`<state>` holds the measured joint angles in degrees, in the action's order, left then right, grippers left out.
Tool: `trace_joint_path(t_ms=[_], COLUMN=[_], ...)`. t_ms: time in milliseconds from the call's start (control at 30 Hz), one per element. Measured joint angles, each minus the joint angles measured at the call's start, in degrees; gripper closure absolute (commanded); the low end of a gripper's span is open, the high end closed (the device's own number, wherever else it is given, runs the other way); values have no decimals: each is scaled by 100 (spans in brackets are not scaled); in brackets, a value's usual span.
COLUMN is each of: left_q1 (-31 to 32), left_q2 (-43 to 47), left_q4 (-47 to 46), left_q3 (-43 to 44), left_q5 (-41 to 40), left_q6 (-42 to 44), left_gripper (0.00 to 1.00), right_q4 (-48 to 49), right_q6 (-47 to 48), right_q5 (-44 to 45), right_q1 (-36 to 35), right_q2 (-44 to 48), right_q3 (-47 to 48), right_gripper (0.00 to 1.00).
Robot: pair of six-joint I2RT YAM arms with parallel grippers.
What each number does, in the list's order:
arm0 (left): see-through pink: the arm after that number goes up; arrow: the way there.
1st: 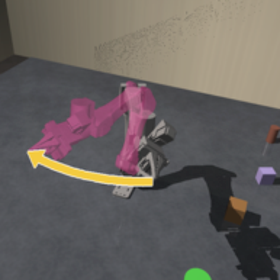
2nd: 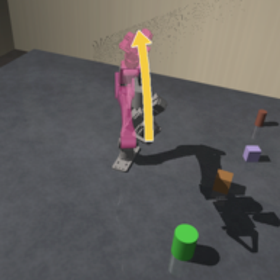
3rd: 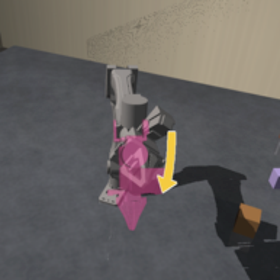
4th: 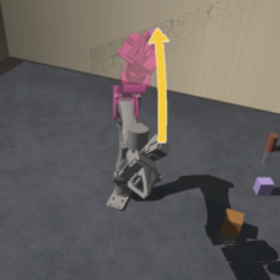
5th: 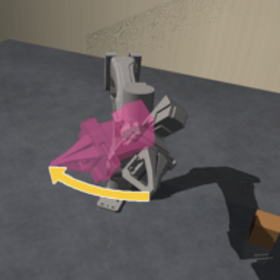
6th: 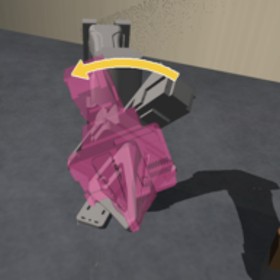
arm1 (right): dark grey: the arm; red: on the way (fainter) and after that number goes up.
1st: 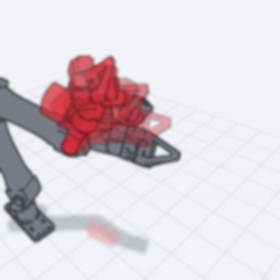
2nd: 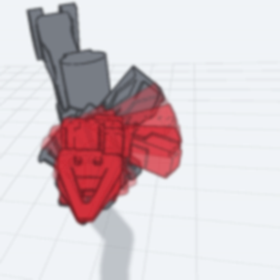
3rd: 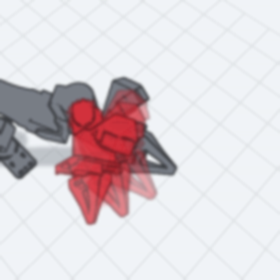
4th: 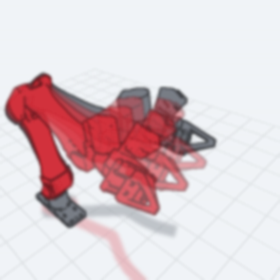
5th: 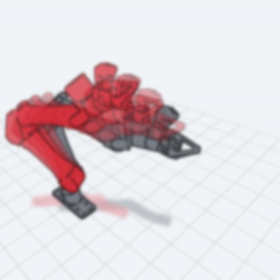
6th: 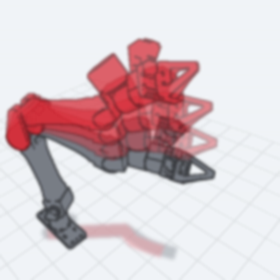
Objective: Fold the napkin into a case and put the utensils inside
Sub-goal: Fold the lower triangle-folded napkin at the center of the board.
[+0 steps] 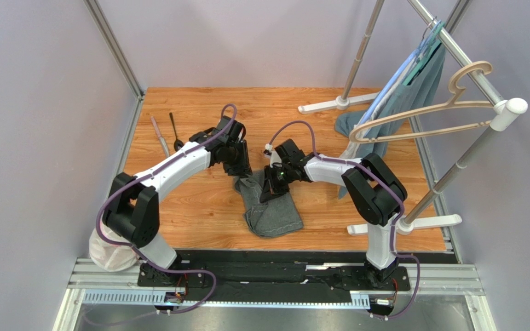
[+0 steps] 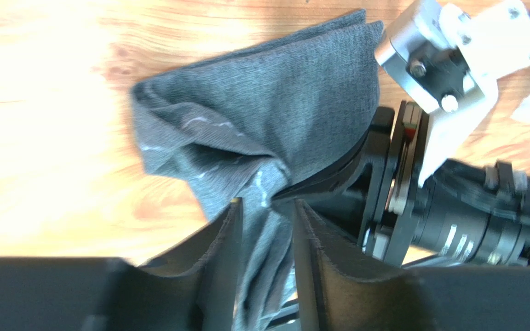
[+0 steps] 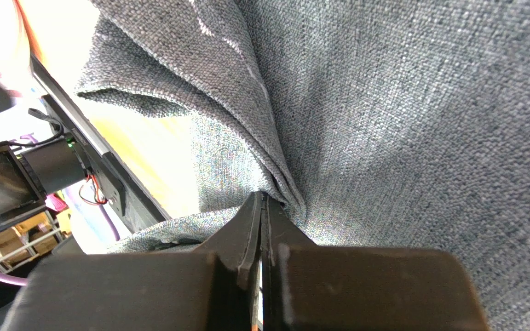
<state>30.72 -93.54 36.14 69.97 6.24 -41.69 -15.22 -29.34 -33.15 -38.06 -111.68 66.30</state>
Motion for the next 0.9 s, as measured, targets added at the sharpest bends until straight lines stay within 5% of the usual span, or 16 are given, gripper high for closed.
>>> trace_joint_path(t_ms=[133,400,900], left_q1=[-4,7,7], left_q2=[291,-184,-1036], left_q4=[129,-302,-769], left_q3=[-107,-629,-608], left_q5=[-20,529,321], left_q6=[337,295,-170], left_gripper=[80,90,94], right_q4=[4,9,-120], right_q6=[68,138,232], right_q5=[-44,-90,-404], right_q1=[13,37,20], right_q2=[0,0,0], right_q3=[0,0,94], right_gripper=[100,100,99])
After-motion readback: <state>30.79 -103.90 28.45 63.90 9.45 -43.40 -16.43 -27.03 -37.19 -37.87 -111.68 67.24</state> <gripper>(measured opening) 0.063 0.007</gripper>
